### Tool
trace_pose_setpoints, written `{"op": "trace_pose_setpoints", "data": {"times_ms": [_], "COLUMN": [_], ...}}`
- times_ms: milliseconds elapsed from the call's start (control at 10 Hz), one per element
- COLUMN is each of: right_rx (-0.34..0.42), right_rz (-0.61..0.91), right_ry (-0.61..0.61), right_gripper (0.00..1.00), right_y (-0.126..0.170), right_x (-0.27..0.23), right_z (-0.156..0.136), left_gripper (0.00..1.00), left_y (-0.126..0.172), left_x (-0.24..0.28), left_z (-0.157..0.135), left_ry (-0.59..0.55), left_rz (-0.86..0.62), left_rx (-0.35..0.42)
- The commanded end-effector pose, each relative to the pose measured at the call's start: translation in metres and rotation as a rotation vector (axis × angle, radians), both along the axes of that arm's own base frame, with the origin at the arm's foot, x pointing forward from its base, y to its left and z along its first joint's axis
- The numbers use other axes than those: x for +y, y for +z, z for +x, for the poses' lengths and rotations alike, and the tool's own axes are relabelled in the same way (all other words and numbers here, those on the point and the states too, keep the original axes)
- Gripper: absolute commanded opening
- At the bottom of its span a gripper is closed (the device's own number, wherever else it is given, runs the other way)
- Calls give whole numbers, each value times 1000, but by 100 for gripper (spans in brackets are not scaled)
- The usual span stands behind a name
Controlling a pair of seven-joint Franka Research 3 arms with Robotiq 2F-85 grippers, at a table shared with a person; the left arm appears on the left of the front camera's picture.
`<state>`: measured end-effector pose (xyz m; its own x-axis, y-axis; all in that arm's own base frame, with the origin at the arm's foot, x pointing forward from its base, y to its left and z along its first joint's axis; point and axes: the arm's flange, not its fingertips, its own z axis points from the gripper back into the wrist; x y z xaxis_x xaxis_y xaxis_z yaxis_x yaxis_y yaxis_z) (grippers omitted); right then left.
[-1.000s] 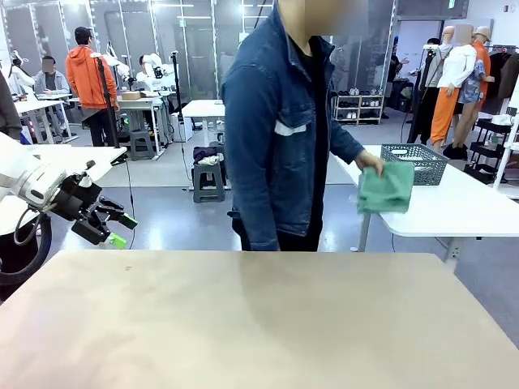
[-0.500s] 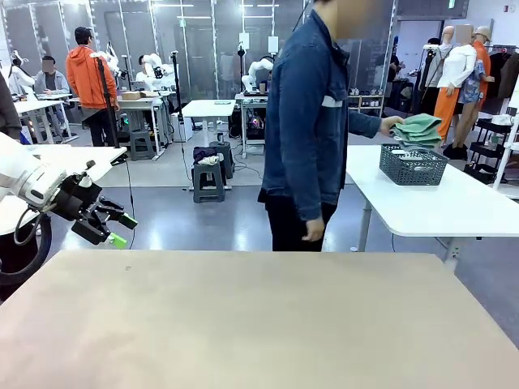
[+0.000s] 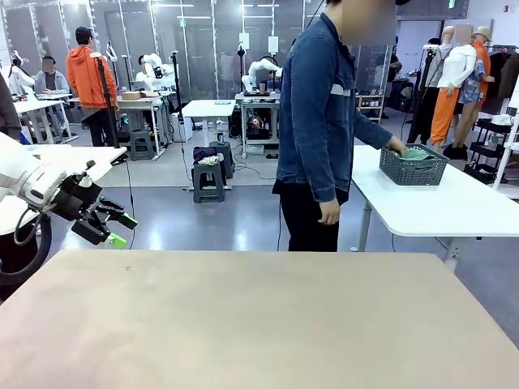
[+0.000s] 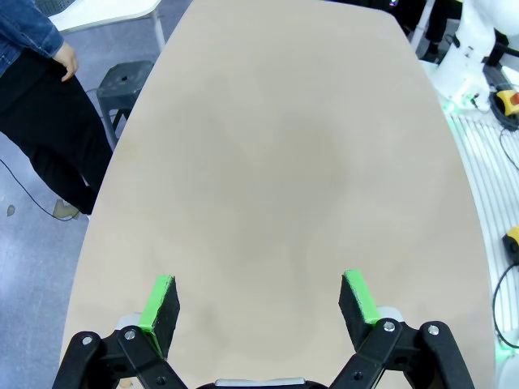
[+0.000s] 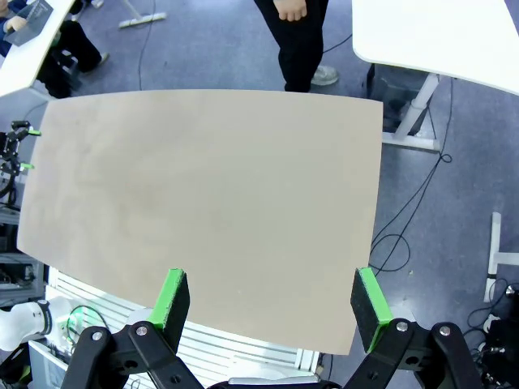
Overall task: Fold the towels and place them in the basket.
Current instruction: Stack the folded Towel with hook on the right side of the table.
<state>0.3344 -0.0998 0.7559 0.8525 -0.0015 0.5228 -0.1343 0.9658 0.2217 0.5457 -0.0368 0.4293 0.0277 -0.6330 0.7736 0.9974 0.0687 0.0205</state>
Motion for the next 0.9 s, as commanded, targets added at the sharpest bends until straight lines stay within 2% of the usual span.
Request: {"op": "trace_pose_setpoints", "data": {"times_ms": [0,800], "right_rx": [9,9], "right_rz": [1,1], "right_ry": [-16,-16], "right_gripper": [100,100], "right_y": [2,2], "right_x": [1,1], "right_z": [1,1], "left_gripper": [100,100], "left_y": [0,0], "left_x": [0,0], "left_z": [0,0], "left_ry": [0,0], "left_rz": [2,2], "left_rx": [3,3]}}
